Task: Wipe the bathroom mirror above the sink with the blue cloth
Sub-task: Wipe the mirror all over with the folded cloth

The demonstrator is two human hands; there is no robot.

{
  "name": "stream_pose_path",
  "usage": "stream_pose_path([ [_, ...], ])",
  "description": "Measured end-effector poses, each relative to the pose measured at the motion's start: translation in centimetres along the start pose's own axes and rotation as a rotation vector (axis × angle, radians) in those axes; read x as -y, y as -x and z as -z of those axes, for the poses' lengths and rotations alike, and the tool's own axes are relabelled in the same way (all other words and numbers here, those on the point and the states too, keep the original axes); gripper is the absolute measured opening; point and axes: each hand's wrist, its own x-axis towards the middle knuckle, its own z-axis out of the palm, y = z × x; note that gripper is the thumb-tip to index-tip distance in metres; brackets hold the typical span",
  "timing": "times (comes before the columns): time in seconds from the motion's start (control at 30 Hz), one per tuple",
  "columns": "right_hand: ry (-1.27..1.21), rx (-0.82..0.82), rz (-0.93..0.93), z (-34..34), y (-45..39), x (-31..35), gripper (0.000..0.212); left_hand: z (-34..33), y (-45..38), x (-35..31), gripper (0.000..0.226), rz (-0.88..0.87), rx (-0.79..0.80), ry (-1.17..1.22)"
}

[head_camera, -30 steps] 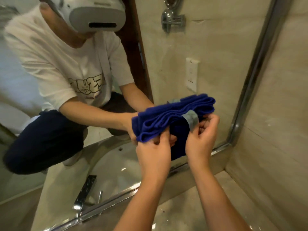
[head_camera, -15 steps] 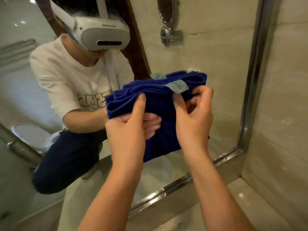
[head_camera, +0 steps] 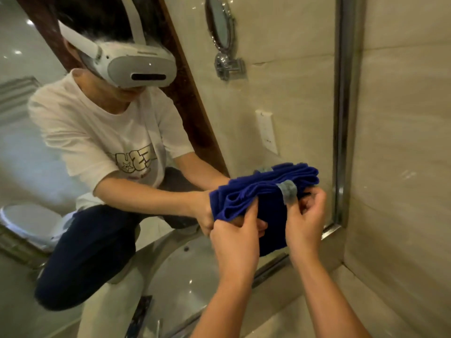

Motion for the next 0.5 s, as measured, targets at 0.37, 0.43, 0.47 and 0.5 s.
stream_pose_path([
  [0.37,-0.076,0.011,-0.200,0.5,0.2,0.0,0.044,0.4,0.3,-0.8,0.035,0.042,0.012,-0.017],
  [0.43,-0.047,0.048,-0.147,0.9,0.0,-0.1,0.035,0.2,0.3,-0.6,0.042,0.057,0.001,-0.011],
  [0.47,-0.028,0.060,-0.120,1.1,-0.1,-0.2,0.033,0.0,0.2,-0.4,0.047,0.065,-0.004,-0.004],
  [0.5,-0.012,0.062,-0.101,1.2,-0.3,-0.4,0.032,-0.3,0.1,-0.1,0.049,0.082,-0.009,0.006],
])
